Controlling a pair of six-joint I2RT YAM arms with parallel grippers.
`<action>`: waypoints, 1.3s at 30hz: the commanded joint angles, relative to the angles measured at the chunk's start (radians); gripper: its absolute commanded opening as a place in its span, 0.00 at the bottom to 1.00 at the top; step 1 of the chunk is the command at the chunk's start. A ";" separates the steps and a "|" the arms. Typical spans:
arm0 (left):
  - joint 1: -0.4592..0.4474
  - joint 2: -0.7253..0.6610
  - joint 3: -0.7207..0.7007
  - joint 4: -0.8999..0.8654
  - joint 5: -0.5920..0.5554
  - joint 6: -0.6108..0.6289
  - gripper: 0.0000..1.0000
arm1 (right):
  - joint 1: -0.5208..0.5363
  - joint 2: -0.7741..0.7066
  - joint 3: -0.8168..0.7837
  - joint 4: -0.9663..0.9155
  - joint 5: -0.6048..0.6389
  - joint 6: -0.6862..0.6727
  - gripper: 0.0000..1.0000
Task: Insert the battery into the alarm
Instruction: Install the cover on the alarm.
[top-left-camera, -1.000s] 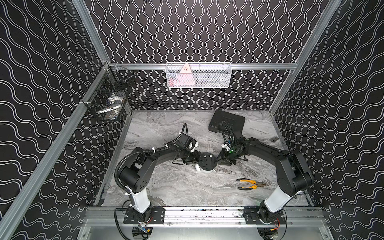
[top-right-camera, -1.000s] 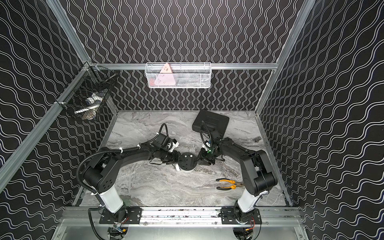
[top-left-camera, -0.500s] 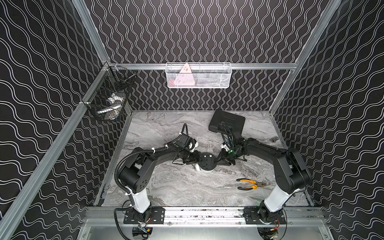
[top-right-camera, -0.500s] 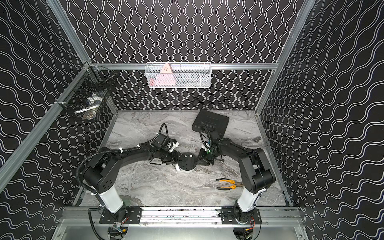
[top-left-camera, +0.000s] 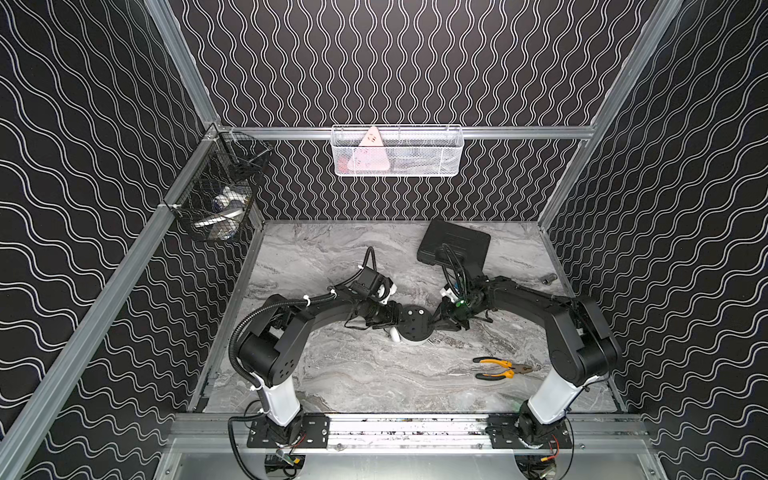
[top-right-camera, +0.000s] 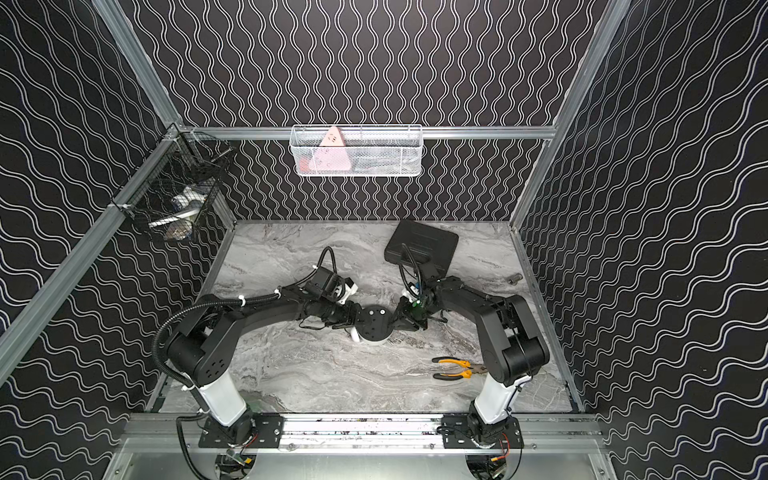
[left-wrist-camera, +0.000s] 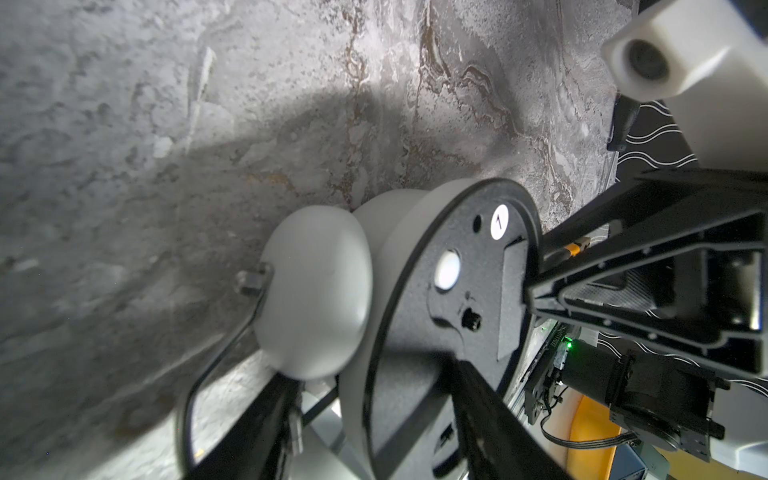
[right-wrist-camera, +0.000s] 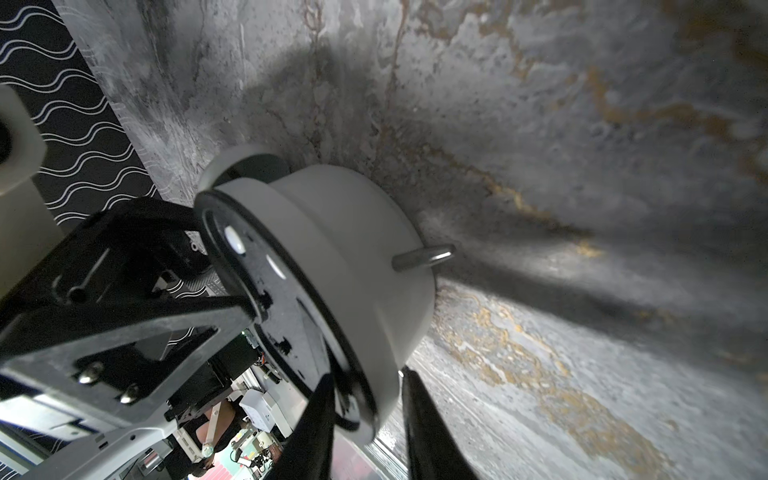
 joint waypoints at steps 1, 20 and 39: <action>-0.002 0.013 -0.007 -0.119 -0.116 0.025 0.60 | 0.001 0.014 -0.004 0.014 0.001 -0.001 0.29; -0.003 0.016 -0.010 -0.114 -0.113 0.019 0.60 | 0.026 0.026 0.012 -0.068 0.117 -0.025 0.26; -0.005 0.015 -0.015 -0.139 -0.150 0.030 0.54 | 0.097 -0.048 0.050 -0.056 0.137 -0.019 0.38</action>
